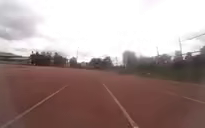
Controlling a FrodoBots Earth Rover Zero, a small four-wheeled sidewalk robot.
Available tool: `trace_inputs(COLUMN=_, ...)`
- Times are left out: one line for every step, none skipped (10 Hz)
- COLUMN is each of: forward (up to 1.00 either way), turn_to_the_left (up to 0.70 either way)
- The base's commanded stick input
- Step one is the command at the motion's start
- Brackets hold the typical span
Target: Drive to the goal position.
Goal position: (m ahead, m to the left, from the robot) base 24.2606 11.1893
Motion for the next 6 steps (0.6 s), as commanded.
trace_inputs(forward=0.70, turn_to_the_left=0.00)
trace_inputs(forward=0.70, turn_to_the_left=0.00)
trace_inputs(forward=0.70, turn_to_the_left=0.00)
trace_inputs(forward=0.70, turn_to_the_left=0.00)
trace_inputs(forward=0.70, turn_to_the_left=0.00)
trace_inputs(forward=0.70, turn_to_the_left=0.00)
